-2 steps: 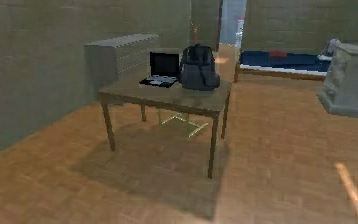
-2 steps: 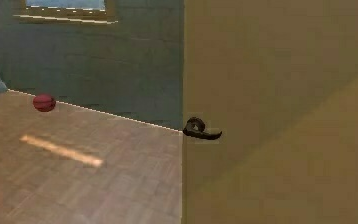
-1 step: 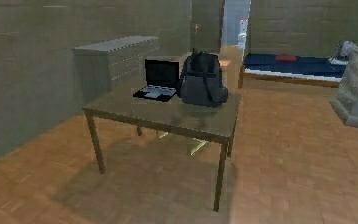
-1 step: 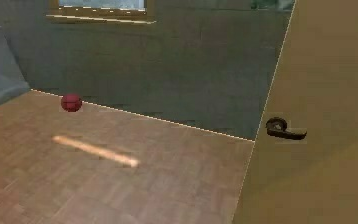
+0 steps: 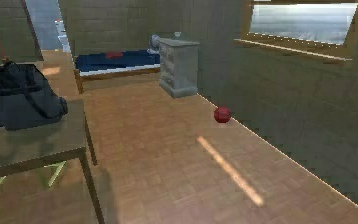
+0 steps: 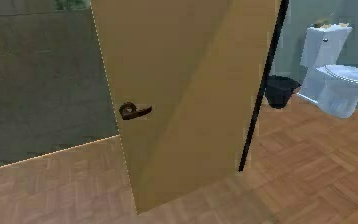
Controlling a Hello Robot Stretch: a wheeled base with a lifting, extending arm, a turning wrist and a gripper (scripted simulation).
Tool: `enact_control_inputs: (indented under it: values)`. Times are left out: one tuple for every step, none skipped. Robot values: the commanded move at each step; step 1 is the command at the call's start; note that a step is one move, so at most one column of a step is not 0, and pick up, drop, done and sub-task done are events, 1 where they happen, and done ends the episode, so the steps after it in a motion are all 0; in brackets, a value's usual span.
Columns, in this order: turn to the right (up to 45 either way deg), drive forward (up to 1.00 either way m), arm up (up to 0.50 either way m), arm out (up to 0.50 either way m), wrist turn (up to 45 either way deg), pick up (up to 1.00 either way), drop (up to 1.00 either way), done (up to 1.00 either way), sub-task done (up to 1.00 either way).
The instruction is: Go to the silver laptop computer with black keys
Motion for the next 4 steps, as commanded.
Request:
enact_control_inputs:
  values:
    - [12.0, 0.0, 0.0, 0.0, 0.0, 0.0, 0.0, 0.0, 0.0]
    - [0.0, 0.95, 0.0, 0.0, 0.0, 0.0, 0.0, 0.0, 0.0]
    - [-39.0, 0.0, 0.0, 0.0, 0.0, 0.0, 0.0, 0.0, 0.0]
    - [0.0, 1.0, 0.0, 0.0, 0.0, 0.0, 0.0, 0.0, 0.0]
